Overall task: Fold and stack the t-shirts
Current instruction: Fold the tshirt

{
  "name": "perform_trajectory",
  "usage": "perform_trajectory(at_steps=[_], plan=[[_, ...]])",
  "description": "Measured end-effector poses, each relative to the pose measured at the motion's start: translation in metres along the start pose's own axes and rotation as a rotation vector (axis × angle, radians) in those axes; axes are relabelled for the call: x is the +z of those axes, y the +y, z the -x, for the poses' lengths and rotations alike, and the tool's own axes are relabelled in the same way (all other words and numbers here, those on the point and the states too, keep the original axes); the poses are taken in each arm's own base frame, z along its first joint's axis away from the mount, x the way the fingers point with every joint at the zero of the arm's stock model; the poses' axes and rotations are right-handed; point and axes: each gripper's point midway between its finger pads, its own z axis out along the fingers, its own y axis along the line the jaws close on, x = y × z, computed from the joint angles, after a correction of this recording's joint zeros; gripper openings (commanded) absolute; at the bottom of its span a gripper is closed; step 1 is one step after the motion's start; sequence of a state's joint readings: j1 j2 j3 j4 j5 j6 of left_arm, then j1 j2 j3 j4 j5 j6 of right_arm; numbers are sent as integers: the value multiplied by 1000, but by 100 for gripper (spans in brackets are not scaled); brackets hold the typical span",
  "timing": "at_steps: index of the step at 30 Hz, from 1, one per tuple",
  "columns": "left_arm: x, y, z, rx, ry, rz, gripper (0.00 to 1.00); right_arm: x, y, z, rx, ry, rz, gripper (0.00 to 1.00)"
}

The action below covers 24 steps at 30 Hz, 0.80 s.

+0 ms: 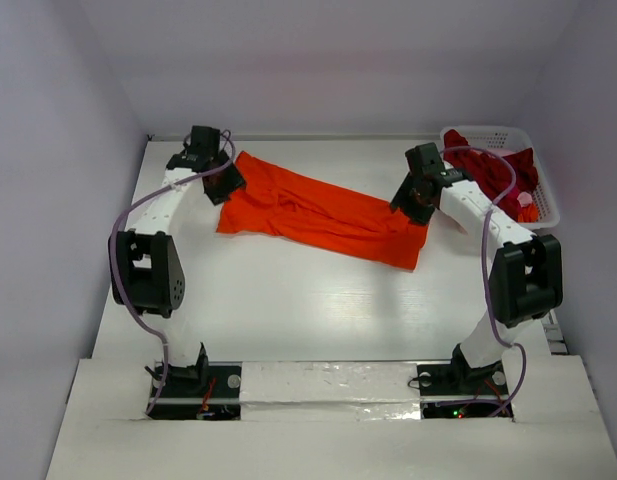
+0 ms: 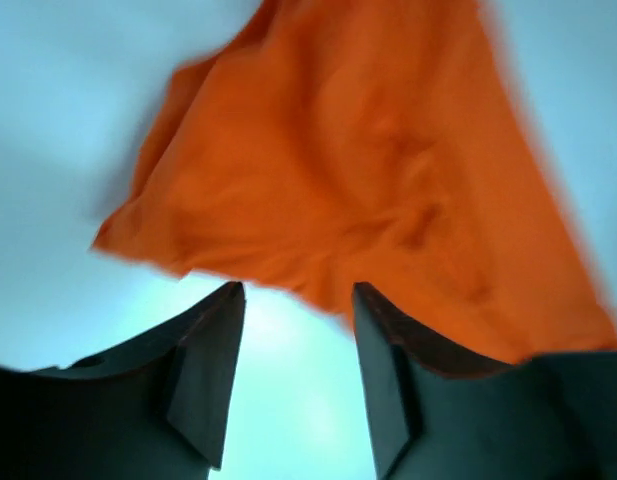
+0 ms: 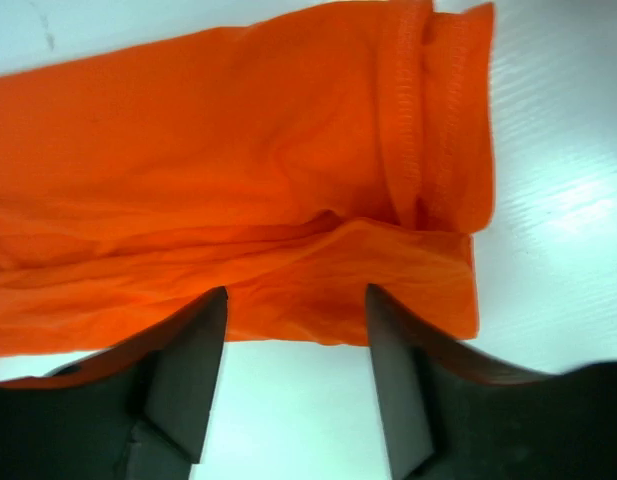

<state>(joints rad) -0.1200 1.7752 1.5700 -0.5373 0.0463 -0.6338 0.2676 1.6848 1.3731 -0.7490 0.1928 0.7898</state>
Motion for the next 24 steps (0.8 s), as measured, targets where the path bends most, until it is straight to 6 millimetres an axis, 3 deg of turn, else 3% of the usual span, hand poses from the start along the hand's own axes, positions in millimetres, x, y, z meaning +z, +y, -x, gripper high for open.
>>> perform_trajectory(at_steps=[1,2,3,4,8,12,18,20,22,24], plan=[[7,15,-18,2,38,36,21,0,3,0,-15,5,12,40],[11,29,-34,-5,75,75,13,-1,6,1,-31,10,27,12],[16,44,-50,1,108,115,6,-2,10,2,-53,15,42,0],[18,57,-62,3,135,146,0,-1,15,3,-64,18,57,0],[18,85,-88,7,184,228,0,-4,32,5,-119,28,117,0],[7,82,-75,10,124,220,0,-8,42,-3,-162,46,157,0],[-6,82,-59,13,47,233,8,-10,51,-14,-197,68,196,0],[-5,86,-57,15,34,251,15,-9,52,-16,-203,70,202,0],[-5,88,-54,13,20,267,29,-8,52,-18,-208,78,206,2],[-5,91,-52,13,6,281,33,-8,52,-20,-210,86,213,6]])
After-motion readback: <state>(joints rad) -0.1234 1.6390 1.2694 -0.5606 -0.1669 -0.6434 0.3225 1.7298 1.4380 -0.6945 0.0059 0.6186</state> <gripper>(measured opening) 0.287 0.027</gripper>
